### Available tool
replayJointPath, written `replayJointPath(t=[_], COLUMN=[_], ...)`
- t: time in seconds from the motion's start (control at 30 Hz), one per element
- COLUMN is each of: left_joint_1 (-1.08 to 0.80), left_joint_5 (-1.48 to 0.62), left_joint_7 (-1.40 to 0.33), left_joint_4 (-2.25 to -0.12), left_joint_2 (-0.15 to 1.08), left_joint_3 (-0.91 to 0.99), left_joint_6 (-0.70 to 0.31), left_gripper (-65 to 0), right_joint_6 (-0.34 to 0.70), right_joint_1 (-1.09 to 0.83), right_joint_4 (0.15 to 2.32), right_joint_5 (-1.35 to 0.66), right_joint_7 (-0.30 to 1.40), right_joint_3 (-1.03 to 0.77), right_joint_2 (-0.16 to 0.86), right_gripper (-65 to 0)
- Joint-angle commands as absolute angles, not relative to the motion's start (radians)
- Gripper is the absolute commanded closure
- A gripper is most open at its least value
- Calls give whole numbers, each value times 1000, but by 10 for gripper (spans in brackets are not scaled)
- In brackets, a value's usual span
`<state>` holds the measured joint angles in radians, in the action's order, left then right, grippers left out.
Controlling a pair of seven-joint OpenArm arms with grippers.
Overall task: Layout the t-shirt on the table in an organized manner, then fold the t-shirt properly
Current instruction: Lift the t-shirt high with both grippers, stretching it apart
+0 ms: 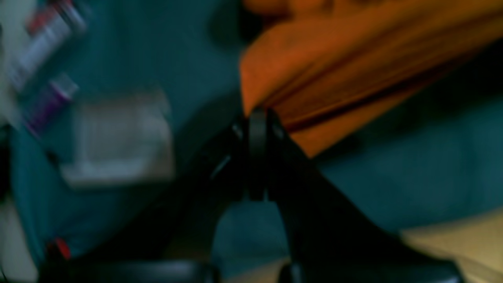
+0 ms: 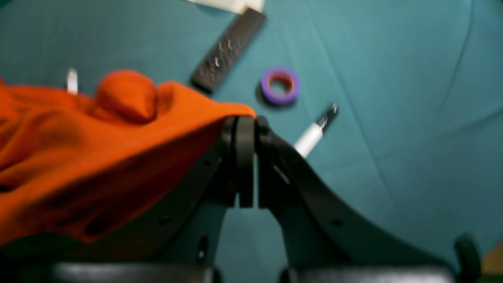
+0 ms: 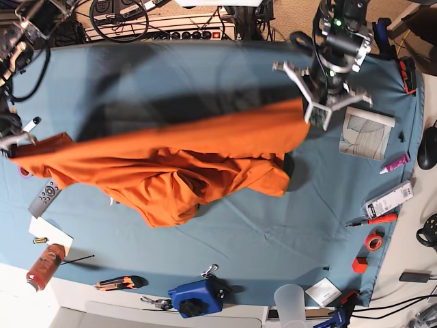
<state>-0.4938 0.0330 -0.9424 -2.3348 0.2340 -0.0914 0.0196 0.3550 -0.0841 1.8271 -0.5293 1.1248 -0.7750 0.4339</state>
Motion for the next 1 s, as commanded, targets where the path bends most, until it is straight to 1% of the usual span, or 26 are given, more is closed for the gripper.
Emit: replayJointPath(t=[0.0,0.13,0.27,0.33,0.43,0.57,0.73,0.97], left_joint_1=[-499,-521,-521,-520,-501,-440,-328,-126], left_joint_5=[49,89,185,227,267,271,319,338], left_joint_7=[-923,-928,-917,-888,-838,-758,-746,-739], left_joint_4=[-2356,-2356,-2356,-2356,-2356,-2356,-2356,-2356], left_joint_2=[238,238,238,238,238,237,233,233], left_joint_3=[-88,-88,-88,-88,-88,-88,-88,-88], left_joint_6=[26,31,101,120,124,125,187,187], left_gripper=[0,0,0,0,0,0,0,0], right_joint_6=[373,484,582,623,649,695,696,695], right_joint_1=[-84,-99,-99,-99,-98,-69,59,276], right_joint_4=[1844,1845,1845,1845,1845,1845,1845,1845], right_joint_5=[-583,-831,-1068,-1128,-1172,-1216,-1190,-1188], right_joint_7=[1115,1190,1189,1191,1191,1189,1170,1168], right_joint_3=[-820,-1004,-1182,-1227,-1230,-1181,-1116,-1040], right_joint_2=[463,459,464,478,511,558,577,576], right_gripper=[0,0,0,0,0,0,0,0])
